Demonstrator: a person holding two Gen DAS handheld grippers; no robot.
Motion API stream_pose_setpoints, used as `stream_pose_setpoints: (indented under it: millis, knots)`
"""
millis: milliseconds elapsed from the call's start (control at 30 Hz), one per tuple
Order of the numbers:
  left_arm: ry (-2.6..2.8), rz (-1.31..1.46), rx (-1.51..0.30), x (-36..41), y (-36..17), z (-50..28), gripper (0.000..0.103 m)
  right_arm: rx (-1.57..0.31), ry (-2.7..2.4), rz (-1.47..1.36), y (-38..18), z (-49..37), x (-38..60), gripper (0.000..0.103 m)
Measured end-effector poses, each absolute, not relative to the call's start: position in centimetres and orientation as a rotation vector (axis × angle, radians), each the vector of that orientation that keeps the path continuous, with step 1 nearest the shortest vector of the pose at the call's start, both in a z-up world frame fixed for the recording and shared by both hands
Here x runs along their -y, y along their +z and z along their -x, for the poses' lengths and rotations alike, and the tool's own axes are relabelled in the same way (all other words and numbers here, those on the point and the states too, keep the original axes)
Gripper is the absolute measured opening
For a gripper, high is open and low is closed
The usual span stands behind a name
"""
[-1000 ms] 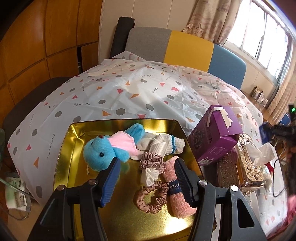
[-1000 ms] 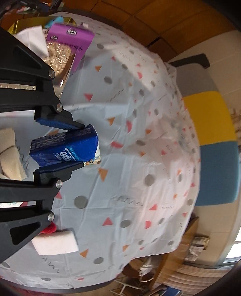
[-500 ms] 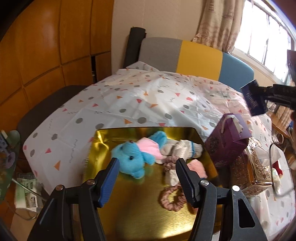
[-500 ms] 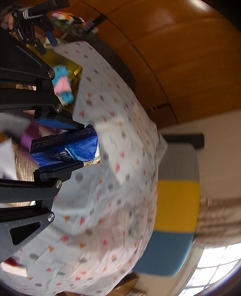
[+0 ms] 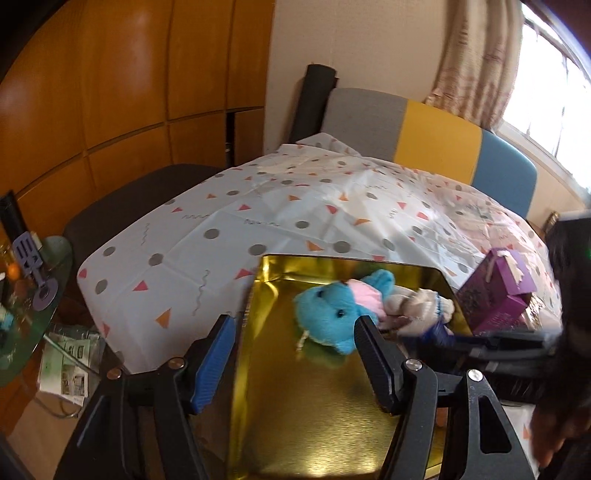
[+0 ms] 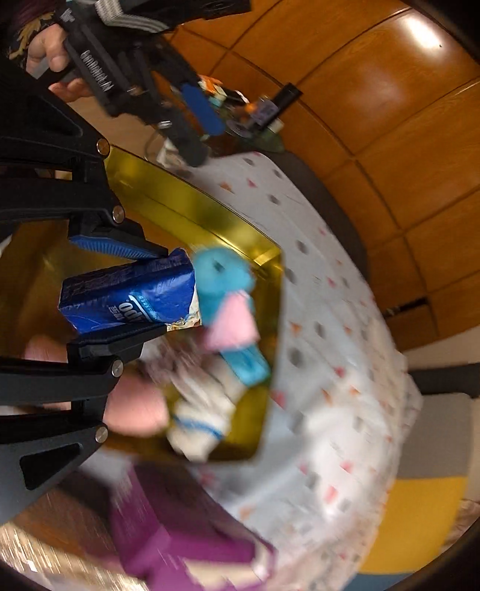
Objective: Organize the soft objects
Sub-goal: 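Carry the blue Tempo pack with the right gripper and drop it into the gold tray, then move the left gripper to the beige burlap roll and grasp it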
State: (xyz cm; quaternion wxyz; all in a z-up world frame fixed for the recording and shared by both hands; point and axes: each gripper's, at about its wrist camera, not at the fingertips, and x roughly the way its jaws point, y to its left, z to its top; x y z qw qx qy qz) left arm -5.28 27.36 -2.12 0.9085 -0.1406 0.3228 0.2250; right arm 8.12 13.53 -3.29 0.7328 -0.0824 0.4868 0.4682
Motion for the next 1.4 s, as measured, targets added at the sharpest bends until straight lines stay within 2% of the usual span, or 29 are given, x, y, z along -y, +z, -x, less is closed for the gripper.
stream_pose_setpoints:
  millis: [300, 367, 600, 800, 933, 1400]
  knots:
    - [0.453, 0.286, -0.665, -27.2, -2.2, 6.2, 0.068, -1.146, 1.016, 0.202, -6.6, -6.4, -15.3, 0.039]
    - [0.445, 0.273, -0.66, -26.8, -2.0, 6.1, 0.068, -1.135, 1.011, 0.207, -6.7, -6.2, -15.3, 0.043]
    - [0.408, 0.221, -0.656, -24.9, -1.5, 5.9, 0.071, -1.023, 0.97, 0.199, -4.5, -5.3, -12.5, 0.044]
    - [0.377, 0.192, -0.659, -23.4, -1.3, 5.5, 0.071, -0.922, 0.891, 0.215, -2.5, -4.8, -8.6, 0.044]
    - [0.348, 0.17, -0.655, -22.2, -1.0, 5.3, 0.075, -0.87, 0.819, 0.208, -1.6, -5.0, -5.3, 0.044]
    - [0.216, 0.062, -0.679, -16.4, -0.5, 3.3, 0.076, -0.783, 0.484, 0.122, 0.8, -7.6, 10.2, 0.044]
